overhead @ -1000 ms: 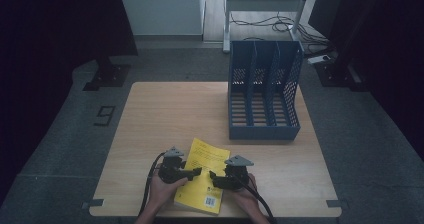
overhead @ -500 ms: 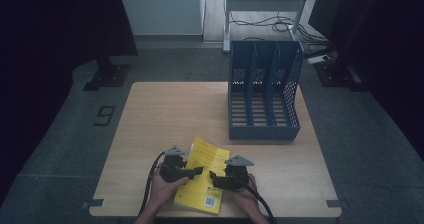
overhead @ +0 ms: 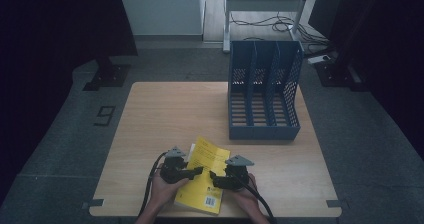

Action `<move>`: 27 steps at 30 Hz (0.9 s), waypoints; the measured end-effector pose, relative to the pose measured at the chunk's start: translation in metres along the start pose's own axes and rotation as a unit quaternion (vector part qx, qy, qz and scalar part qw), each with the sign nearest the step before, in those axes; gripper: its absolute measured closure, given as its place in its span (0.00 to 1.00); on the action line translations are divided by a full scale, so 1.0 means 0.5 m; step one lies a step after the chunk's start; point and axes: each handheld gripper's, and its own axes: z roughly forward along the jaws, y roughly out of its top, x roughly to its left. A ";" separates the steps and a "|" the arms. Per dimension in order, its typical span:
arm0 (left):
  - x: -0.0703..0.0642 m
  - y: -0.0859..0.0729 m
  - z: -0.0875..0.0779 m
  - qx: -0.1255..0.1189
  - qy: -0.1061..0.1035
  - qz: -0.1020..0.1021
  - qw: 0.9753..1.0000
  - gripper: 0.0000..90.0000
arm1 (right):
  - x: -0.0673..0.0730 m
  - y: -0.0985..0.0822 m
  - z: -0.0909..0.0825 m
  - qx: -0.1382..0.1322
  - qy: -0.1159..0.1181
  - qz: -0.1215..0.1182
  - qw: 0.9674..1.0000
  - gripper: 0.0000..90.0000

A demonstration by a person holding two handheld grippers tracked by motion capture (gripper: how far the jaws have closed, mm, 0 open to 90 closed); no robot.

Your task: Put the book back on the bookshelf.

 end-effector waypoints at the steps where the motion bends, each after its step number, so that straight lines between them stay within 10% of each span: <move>1: 0.000 0.000 0.000 0.000 0.000 0.000 1.000 0.66 | 0.000 0.000 0.000 0.000 0.000 0.000 1.000 0.18; 14: -0.016 -0.001 -0.004 -0.026 0.018 0.014 0.999 0.84 | 0.005 0.000 -0.003 -0.013 -0.006 -0.015 1.000 0.20; 27: -0.003 -0.007 -0.008 -0.053 -0.009 -0.014 0.998 0.92 | -0.004 0.001 -0.005 -0.015 0.011 -0.006 1.000 0.20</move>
